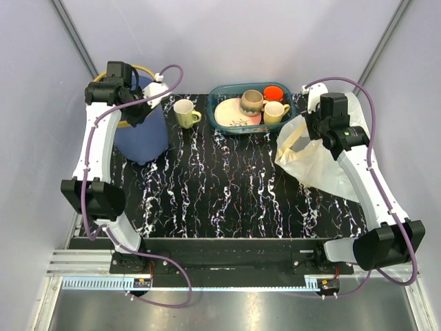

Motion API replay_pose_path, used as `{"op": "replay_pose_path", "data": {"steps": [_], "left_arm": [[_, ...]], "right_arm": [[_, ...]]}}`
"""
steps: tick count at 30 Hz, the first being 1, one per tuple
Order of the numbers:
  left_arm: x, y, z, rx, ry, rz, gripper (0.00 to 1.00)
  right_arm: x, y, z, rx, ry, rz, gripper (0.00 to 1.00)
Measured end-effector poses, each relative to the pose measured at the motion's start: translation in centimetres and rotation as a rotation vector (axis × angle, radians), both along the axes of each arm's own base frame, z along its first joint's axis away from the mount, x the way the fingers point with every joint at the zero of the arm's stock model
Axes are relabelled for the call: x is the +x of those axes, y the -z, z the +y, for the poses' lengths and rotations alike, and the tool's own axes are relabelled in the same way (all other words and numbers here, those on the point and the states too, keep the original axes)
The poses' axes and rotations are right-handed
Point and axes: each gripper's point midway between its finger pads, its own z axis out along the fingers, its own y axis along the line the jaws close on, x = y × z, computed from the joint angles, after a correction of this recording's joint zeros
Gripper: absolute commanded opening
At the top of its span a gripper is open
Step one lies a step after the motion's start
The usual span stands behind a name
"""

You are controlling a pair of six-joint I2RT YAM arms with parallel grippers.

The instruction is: Put the trash bags into the trash bin

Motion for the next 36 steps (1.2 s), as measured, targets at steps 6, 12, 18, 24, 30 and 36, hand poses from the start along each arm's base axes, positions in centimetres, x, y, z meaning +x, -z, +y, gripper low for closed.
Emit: {"op": "replay_pose_path", "data": {"steps": [6, 12, 18, 24, 30, 36], "left_arm": [[-6.2, -2.7, -3.8, -0.047, 0.102, 0.023, 0.00], [-14.5, -4.6, -9.8, -0.160, 0.277, -0.002, 0.00], [-21.8, -1.8, -15.3, -0.243, 0.451, 0.154, 0.00], [-24.5, 0.6, -19.1, -0.195, 0.566, 0.226, 0.04], [-25.2, 0.8, -21.4, -0.149, 0.644, 0.206, 0.18], [-24.6, -1.0, -22.3, -0.128, 0.661, 0.118, 0.22]], "right_arm": [[-0.1, 0.1, 0.3, 0.008, -0.014, 0.008, 0.00], [-0.2, 0.2, 0.4, 0.012, -0.020, 0.011, 0.00], [-0.2, 0.2, 0.4, 0.013, -0.021, 0.012, 0.00], [-0.3, 0.3, 0.4, 0.012, -0.021, 0.016, 0.00], [-0.5, 0.0, 0.4, 0.013, -0.022, 0.008, 0.00], [-0.6, -0.4, 0.4, 0.017, -0.024, -0.001, 0.00]]}}
